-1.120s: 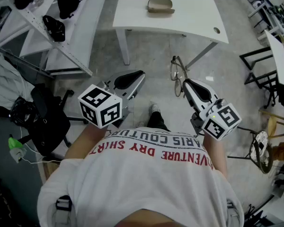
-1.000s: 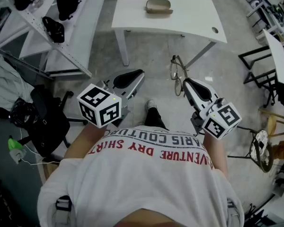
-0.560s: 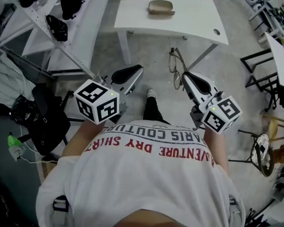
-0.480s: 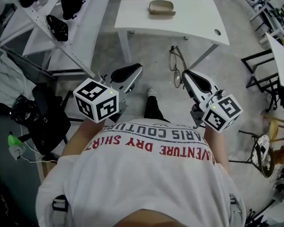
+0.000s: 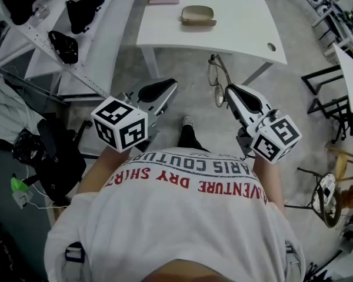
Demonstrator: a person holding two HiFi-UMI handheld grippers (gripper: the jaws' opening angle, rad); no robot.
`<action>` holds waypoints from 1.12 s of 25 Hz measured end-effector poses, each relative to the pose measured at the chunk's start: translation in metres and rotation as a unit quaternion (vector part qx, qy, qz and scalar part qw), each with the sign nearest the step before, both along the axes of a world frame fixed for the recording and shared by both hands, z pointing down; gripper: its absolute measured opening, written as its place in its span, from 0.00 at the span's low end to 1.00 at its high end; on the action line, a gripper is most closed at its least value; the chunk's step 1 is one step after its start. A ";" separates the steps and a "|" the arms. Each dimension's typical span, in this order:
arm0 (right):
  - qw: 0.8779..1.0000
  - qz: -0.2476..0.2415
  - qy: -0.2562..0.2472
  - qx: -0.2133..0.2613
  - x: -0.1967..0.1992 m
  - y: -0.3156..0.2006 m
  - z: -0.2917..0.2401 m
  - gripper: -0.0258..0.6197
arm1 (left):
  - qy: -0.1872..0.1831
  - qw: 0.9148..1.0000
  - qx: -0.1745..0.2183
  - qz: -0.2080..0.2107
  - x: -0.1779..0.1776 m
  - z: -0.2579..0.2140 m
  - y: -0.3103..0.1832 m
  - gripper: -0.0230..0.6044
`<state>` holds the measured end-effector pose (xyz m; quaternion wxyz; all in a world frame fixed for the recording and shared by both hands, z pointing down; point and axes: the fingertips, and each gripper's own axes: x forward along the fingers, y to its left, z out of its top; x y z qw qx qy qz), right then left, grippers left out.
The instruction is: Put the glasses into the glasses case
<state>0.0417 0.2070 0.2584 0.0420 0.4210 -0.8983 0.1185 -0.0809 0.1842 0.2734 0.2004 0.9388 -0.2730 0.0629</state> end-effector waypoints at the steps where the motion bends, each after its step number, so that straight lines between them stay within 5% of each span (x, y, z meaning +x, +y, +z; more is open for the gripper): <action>1: 1.000 -0.001 -0.001 -0.003 0.004 -0.008 0.003 0.09 | -0.001 1.000 -0.003 0.000 0.004 0.002 -0.008 0.11; 28: 0.994 -0.057 0.015 -0.093 0.088 -0.280 0.062 0.09 | -0.029 0.996 -0.064 -0.050 0.092 0.044 -0.273 0.11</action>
